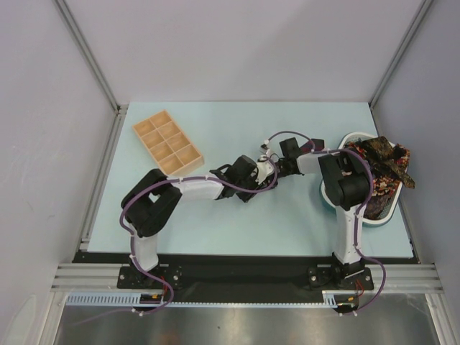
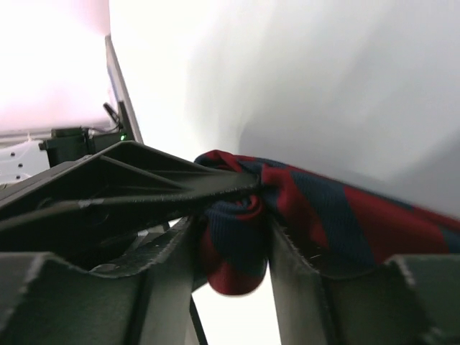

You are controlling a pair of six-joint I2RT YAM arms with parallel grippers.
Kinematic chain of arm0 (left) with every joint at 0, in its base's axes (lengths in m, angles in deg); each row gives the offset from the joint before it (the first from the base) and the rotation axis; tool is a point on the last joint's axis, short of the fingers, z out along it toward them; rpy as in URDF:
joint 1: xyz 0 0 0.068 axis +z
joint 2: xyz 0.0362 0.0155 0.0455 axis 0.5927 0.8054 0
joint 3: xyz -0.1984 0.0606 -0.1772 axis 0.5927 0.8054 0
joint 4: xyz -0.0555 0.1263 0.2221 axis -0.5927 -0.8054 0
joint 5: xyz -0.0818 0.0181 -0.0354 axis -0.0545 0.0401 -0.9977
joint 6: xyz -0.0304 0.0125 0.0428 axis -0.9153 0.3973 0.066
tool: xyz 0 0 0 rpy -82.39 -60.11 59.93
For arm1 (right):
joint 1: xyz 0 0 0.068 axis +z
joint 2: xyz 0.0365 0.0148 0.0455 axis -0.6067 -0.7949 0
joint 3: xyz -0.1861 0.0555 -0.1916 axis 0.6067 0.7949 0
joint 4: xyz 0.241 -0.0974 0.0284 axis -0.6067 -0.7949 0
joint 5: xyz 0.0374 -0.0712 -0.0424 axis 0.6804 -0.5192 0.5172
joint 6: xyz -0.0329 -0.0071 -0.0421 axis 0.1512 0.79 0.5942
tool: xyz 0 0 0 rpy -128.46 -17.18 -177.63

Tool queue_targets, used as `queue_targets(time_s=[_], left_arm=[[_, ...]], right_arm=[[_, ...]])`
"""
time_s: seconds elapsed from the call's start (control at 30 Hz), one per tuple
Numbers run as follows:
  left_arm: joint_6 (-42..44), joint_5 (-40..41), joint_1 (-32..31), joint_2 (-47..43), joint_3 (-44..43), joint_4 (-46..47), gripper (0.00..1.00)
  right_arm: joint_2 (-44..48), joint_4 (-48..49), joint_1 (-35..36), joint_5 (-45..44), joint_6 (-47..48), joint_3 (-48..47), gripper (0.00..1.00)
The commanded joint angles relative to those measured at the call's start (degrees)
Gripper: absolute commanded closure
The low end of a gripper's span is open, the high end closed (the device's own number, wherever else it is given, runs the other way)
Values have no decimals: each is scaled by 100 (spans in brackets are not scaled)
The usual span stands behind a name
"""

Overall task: Roll the ties
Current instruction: Roll the tie

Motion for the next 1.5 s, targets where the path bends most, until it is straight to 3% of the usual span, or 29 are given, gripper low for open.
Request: queue_targets(time_s=[0.0,0.4,0.53,0.83,1.17,1.47], left_arm=[[40,90,27,267,-92,-237,64],[-83,143,158,303,-198,-457,67],[-92,326,167,294,-180,-500,67],[-180,433,159,83,-22,-562,64],[-162,328,158,135,-49,-606,63],[-136,214,150,215,-145,-633,52]], right_arm=[[373,446,-168,-489,-141,368,50],[1032,1324,-599,-973,-607,957,48],[1191,1563,-722,-946,-775,1160,57],[972,1257,-512,-744,-494,923,70],[858,1054,-292,-744,-327,782,71],[541,614,-204,-885,-159,624,72]])
